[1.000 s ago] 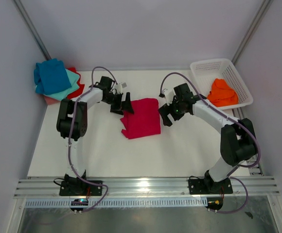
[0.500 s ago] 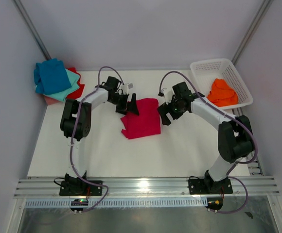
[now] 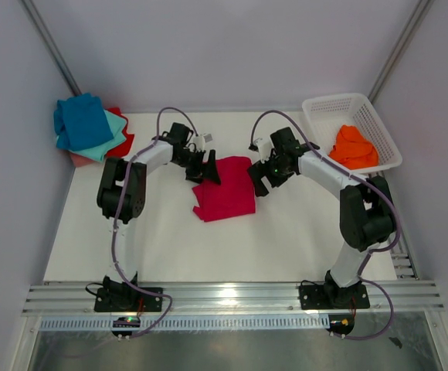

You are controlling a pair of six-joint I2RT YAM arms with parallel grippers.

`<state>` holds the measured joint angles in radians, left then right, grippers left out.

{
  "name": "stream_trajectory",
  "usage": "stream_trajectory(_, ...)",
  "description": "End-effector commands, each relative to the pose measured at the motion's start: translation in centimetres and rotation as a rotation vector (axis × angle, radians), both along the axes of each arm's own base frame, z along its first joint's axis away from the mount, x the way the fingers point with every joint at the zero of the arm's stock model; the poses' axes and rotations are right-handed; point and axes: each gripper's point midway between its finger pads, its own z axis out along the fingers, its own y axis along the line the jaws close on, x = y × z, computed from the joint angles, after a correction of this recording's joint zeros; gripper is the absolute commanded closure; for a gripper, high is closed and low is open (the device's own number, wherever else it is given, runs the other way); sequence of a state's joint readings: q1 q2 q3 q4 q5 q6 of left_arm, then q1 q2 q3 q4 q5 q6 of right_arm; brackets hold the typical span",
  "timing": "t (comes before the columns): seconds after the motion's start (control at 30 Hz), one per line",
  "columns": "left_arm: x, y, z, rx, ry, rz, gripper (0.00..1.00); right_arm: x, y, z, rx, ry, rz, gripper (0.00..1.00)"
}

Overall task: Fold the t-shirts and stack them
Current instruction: Fold the tshirt, then neatly place the folded tshirt to the corner

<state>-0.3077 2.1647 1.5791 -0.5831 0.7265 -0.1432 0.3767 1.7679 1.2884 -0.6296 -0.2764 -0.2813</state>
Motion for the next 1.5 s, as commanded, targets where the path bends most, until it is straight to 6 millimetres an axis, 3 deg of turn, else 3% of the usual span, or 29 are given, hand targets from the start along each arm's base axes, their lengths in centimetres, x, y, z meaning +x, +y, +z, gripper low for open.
stream_trajectory(0.0,-0.9,-0.5,-1.6,0.017,0.050,-0.030,0.19,0.6,0.5,1.6,0.027,-0.032,-0.005,0.01)
stream_trajectory(0.23,-1.2,-2.1,-2.1,0.020,0.058,-0.062,0.29,0.5,0.5,1.8,0.027,-0.040,-0.005,0.01)
stream_trajectory(0.33,-1.6,-3.1,-2.5,0.007,0.080,-0.085,0.56,0.5,0.4,2.0,0.028,-0.044,-0.003,0.01)
stream_trajectory(0.37,-1.9,-3.2,-3.0,0.010,0.105,-0.090,0.72,0.5,0.5,2.0,0.027,-0.046,-0.001,0.01)
stream_trajectory(0.47,-1.9,-3.8,-3.1,0.016,0.120,-0.105,1.00,0.5,0.3,2.2,0.025,-0.054,-0.004,0.01)
stream_trajectory(0.67,-0.5,-2.8,-3.5,0.113,0.052,-0.096,1.00,0.6,0.0,2.5,0.016,-0.075,-0.007,0.01)
stream_trajectory(0.87,2.7,-0.4,-0.7,0.205,-0.085,-0.044,1.00,0.6,0.1,2.7,0.018,-0.084,-0.005,0.01)
stream_trajectory(1.0,5.3,3.1,0.8,0.315,-0.164,0.030,1.00,0.6,0.0,2.8,0.018,-0.089,-0.004,0.01)
stream_trajectory(1.13,7.9,7.9,2.1,0.435,-0.231,0.132,1.00,0.4,-0.1,3.2,0.020,-0.097,-0.003,0.01)
stream_trajectory(1.47,11.1,17.3,2.9,0.694,-0.311,0.231,1.00,0.3,0.0,3.8,0.029,-0.107,-0.001,0.01)
